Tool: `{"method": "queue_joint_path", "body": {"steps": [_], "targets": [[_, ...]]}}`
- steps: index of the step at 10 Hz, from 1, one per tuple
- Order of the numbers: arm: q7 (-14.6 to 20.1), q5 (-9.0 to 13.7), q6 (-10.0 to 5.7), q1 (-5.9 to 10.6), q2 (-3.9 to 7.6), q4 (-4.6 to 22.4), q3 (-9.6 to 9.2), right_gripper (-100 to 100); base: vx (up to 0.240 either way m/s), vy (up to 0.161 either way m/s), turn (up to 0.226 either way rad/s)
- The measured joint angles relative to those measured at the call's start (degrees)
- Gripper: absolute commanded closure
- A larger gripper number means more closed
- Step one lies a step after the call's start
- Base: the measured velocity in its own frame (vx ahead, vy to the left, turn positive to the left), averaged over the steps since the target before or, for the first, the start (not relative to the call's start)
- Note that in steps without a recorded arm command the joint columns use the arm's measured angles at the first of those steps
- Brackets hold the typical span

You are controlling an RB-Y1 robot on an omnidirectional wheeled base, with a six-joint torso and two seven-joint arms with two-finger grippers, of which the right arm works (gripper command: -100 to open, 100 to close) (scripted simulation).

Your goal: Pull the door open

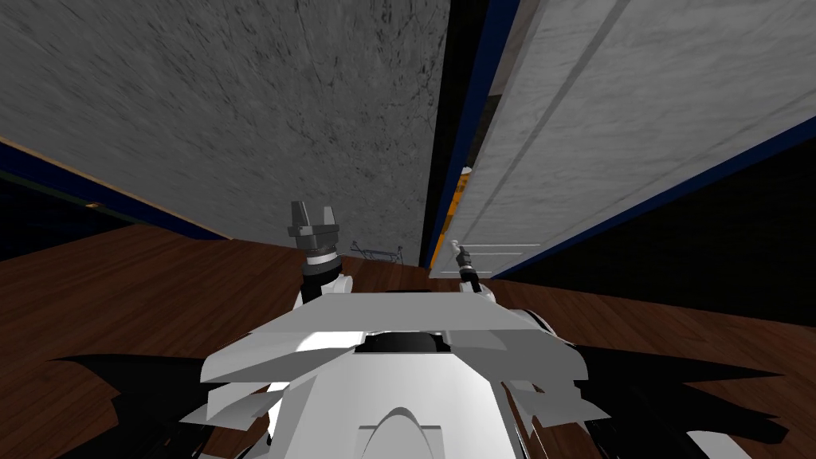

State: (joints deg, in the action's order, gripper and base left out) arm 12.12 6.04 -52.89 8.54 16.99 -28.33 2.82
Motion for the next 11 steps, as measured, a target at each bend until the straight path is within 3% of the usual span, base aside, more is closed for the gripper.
{"method": "queue_joint_path", "body": {"steps": [1, 2, 3, 4, 5, 7, 8, 9, 10, 11], "targets": [[1.2, 0.5, 1.48, -1.84, -0.15, -3.5, -0.2, 100, -0.042, -0.027, 0.064], [2.5, 1.2, 2.08, -2.07, -0.34, -4.0, -0.44, 100, -0.033, -0.02, 0.039], [3.7, 1.5, 2.06, -1.96, -0.24, -3.7, -0.67, 100, -0.037, -0.023, 0.057], [5.3, 2.2, 0.78, -0.2, -0.07, -0.4, -1.04, 100, -0.036, -0.018, 0.035], [6.2, 2.6, 0.5, -0.18, -0.22, -0.4, -1.11, 100, -0.011, -0.005, 0.012], [7.3, 3.4, 2.54, -2.84, -0.39, -5.0, -1.3, 100, -0.025, -0.019, 0.051], [8.1, 3.7, 3.43, -3.07, -0.4, -5.9, -1.43, 100, -0.012, -0.01, -0.013], [8.6, 3.8, 3.12, -2.36, -0.39, -4.9, -1.57, 100, -0.011, 0.002, 0.005], [9.2, 3.8, 1.64, -0.92, -0.12, -1.9, -1.74, 100, -0.026, -0.013, 0.067], [10.2, 4.4, 1.19, -1.08, -0.1, -1.7, -1.9, 100, -0.05, -0.036, 0.095]]}}
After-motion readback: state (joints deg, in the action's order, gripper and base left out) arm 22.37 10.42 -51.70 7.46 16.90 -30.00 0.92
